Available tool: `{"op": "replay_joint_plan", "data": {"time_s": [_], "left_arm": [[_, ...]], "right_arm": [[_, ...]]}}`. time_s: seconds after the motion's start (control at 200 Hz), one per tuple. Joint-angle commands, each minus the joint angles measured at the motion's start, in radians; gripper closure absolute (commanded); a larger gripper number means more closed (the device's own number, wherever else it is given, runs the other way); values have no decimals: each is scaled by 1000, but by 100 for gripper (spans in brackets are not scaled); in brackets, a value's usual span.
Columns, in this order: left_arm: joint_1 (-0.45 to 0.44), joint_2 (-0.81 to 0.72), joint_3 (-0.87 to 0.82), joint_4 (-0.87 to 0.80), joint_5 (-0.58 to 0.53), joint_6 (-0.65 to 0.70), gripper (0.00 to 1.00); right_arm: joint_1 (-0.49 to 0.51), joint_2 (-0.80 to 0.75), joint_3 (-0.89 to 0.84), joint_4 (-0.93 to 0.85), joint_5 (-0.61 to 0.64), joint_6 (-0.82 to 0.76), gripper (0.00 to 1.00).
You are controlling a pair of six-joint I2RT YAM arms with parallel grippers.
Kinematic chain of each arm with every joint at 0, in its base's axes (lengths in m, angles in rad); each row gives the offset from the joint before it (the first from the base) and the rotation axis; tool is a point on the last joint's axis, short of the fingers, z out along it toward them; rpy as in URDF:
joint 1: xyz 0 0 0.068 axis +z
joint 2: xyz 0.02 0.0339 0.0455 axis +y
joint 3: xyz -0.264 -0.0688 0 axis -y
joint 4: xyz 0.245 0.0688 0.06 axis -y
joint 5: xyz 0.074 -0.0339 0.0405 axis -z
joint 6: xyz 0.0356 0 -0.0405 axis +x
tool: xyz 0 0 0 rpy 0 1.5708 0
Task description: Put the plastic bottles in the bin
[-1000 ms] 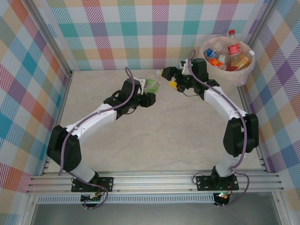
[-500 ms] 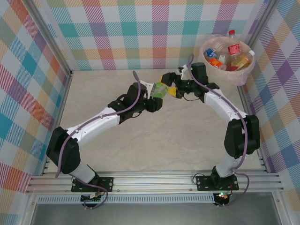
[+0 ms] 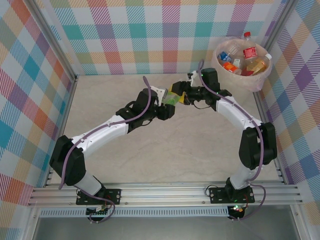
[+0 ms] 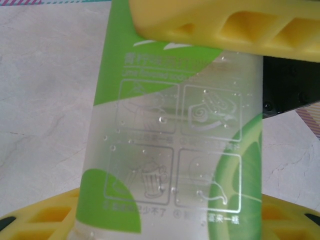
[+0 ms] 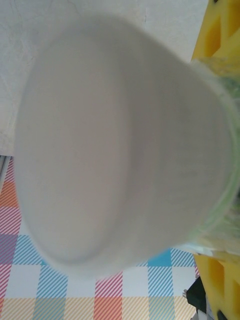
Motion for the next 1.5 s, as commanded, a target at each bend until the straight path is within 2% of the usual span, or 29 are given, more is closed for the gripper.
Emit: {"op": "replay_joint_plan", "data": {"time_s": [0.0,0.125,0.215,0.325,0.465,0.575,0.69,1.0,1.19,1.32,1.495], "left_arm": [[-12,-25,-7,36,6,29,57],[-13,-23,2,22,1,26,53],[-12,-26,13,7,-6,17,40],[-13,-49,11,20,20,5,19],[-12,-105,-9,59,65,0,6],[-5,-167,-54,100,40,-3,3],[3,-222,-94,110,-33,-15,0],[23,-309,-182,68,-340,-94,0],[43,-313,-198,40,-376,-125,0],[56,-309,-199,29,-386,-131,0],[75,-296,-204,33,-388,-142,0]], "right_arm": [[5,-54,0,1,24,-30,41],[6,-70,18,-43,55,-75,43],[4,-82,45,-90,89,-121,45],[-6,-95,75,-136,127,-167,46],[-32,-115,128,-200,176,-241,47],[-56,-134,185,-266,225,-308,47],[-95,-149,243,-320,252,-360,47],[-252,-113,513,-471,338,-486,47],[-347,-9,670,-523,385,-494,47],[-406,106,838,-604,455,-497,46],[-454,252,978,-602,521,-424,45]]}}
